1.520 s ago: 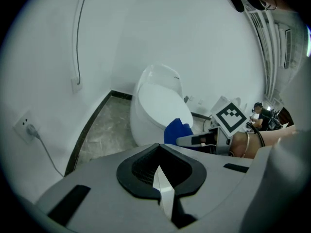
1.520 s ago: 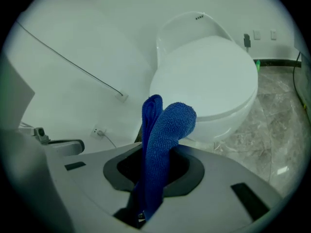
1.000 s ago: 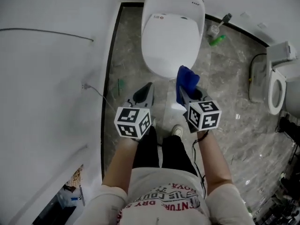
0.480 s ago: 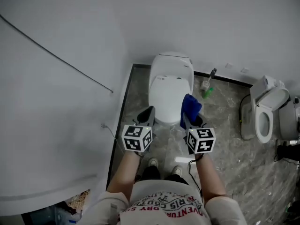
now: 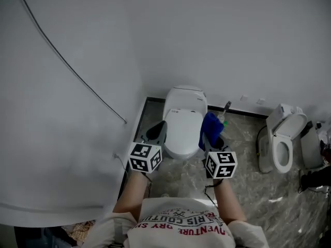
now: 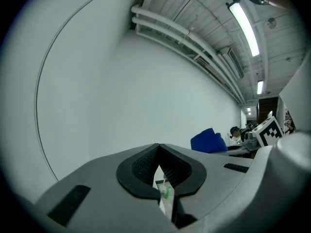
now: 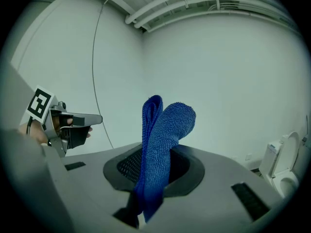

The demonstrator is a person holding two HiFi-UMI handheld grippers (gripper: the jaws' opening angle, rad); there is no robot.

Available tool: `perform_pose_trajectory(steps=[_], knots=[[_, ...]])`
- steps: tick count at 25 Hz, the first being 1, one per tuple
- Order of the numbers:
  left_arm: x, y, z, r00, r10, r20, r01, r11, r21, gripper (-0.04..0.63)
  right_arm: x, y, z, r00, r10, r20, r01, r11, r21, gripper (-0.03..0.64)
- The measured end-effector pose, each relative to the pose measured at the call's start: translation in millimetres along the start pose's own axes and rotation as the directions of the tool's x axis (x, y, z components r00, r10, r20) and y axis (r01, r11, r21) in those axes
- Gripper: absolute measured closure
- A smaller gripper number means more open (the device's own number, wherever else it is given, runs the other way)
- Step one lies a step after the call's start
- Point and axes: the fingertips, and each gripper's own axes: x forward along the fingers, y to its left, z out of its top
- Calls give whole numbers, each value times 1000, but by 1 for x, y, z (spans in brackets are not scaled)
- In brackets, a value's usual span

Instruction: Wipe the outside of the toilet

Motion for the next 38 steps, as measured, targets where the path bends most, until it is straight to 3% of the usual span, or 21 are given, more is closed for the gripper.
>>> perform_pose_trajectory(steps=[7,38], knots=[[-16,-16,32,997,-19,70,13,997,81,589,-20,-3,23,998,-23,60,27,997,-68,540],[6,-37,13,999,-22,37,20,998,57,589,-22,-25,9,1000,-3,23,5,996,-91,540]])
